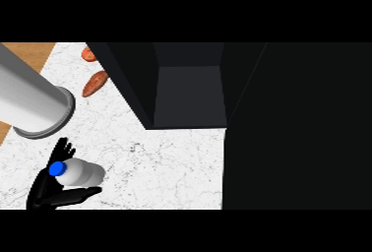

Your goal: Pick up the bottled water, place it into the cabinet and close the cabinet

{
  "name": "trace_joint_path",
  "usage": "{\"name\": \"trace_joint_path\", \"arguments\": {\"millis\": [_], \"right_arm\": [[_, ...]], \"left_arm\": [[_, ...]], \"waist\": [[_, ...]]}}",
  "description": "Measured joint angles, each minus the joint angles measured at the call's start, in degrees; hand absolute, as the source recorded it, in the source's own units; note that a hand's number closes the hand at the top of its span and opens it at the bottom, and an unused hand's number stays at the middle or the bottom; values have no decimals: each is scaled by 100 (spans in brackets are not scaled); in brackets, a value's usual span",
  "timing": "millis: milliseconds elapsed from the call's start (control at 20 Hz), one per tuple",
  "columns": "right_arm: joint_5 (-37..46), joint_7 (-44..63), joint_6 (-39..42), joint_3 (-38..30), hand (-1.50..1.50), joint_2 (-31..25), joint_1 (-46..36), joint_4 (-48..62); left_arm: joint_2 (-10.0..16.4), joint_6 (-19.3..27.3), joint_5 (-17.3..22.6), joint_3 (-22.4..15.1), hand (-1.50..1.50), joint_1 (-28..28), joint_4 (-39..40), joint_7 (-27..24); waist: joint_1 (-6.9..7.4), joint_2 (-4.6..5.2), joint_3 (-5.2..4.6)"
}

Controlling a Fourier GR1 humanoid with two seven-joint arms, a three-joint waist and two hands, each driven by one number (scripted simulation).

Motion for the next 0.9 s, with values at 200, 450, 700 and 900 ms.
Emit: {"name": "trace_joint_path", "arguments": {"millis": [200,450,700,900], "right_arm": [[53,-102,-5,117,-150,59,73,11],[69,-258,49,-6,-150,32,206,11],[96,-163,5,14,-150,68,106,22],[109,-222,59,-88,-150,54,90,63]], "left_arm": [[39,-409,68,6,-150,-59,685,-499],[-86,-351,114,95,150,-476,1412,-947],[-38,-427,232,276,150,-768,2111,-1455],[27,-631,397,414,150,-1054,2588,-1623]], "waist": [[16,1,0],[19,2,6],[34,3,12],[35,-9,43]]}}
